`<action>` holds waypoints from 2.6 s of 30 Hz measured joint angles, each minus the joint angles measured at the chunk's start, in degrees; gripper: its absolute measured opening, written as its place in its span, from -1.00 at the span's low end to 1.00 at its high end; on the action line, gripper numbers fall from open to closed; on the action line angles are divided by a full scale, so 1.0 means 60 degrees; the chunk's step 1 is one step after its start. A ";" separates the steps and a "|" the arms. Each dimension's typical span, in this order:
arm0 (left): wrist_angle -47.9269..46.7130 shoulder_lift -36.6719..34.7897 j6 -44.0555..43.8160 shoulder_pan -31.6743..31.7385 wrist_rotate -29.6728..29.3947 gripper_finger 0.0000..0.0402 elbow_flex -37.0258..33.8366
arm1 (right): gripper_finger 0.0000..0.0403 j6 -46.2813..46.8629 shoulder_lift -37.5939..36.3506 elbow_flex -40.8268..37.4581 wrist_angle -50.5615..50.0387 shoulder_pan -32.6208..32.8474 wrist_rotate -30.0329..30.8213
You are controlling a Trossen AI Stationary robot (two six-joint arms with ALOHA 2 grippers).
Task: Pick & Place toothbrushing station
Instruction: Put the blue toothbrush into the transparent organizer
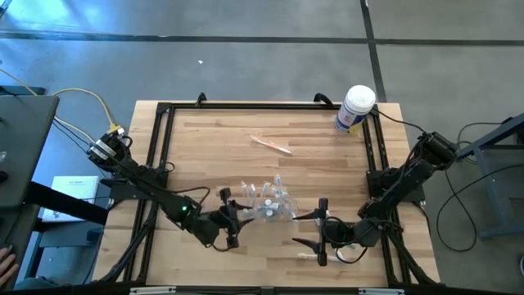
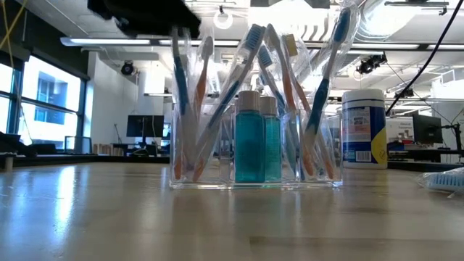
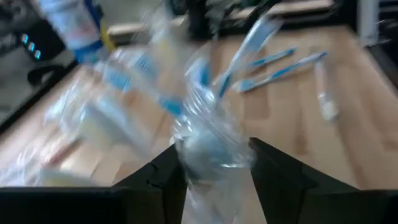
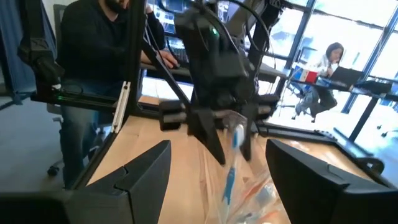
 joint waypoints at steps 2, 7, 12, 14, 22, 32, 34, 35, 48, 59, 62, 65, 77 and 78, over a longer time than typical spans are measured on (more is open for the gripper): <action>0.0468 -0.0005 0.0529 -0.0144 -0.0112 -0.20 0.0009 | 0.26 0.0406 -0.0225 0.0000 -0.0481 0.0048 0.0004; 0.1189 -0.0011 0.1358 -0.0430 -0.0644 -0.19 0.0014 | 0.26 0.2140 -0.0843 0.0000 -0.2017 0.0065 -0.0140; 0.1975 -0.0161 0.2345 -0.0750 -0.1514 -0.18 0.0014 | 0.26 0.4590 -0.1719 0.0004 -0.4540 0.0197 -0.1344; 0.2520 -0.0223 0.2917 -0.0959 -0.1667 -0.18 0.0014 | 0.26 0.5885 -0.2034 0.0004 -0.5860 0.0197 -0.2076; 0.4441 -0.0270 0.4939 -0.1974 -0.1654 -0.18 0.0022 | 0.26 1.1104 -0.2397 0.0004 -1.0310 0.0189 -0.4994; 0.4480 -0.0270 0.4552 -0.2279 -0.1737 -0.18 0.0022 | 0.26 1.4237 -0.2300 0.0000 -1.4451 0.0179 -0.5275; 0.4480 -0.0270 0.4550 -0.2272 -0.1756 -0.18 0.0022 | 0.26 1.4249 -0.2299 0.0000 -1.4326 0.0182 -0.5193; 0.4480 -0.0270 0.4548 -0.2272 -0.1754 -0.18 0.0022 | 0.26 1.4261 -0.2259 0.0000 -1.4213 0.0182 -0.5188; 0.4476 -0.0270 0.4272 -0.2276 -0.1748 -0.18 0.0022 | 0.26 1.4253 -0.0242 0.0000 -1.4028 -0.0469 -0.5630; 0.4465 -0.0266 0.3751 -0.2276 -0.1719 -0.18 0.0022 | 0.26 1.3870 0.0761 0.0000 -1.3818 -0.0973 -0.5864; 0.4443 -0.0266 0.3677 -0.2276 -0.1723 -0.18 0.0022 | 0.26 1.3712 0.1000 0.0032 -1.3737 -0.0963 -0.5827; 0.4434 -0.0266 0.3663 -0.2279 -0.1719 -0.18 0.0022 | 0.25 1.3584 0.1131 0.0053 -1.3668 -0.0958 -0.5831; 0.4331 -0.0262 0.3667 -0.2279 -0.1726 -0.19 0.0022 | -0.79 1.3166 0.1138 0.0035 -1.3480 -0.0965 -0.5973; 0.4277 -0.0262 0.3667 -0.2279 -0.1727 -0.19 0.0022 | -0.89 1.3084 0.1109 0.0025 -1.3522 -0.0965 -0.5974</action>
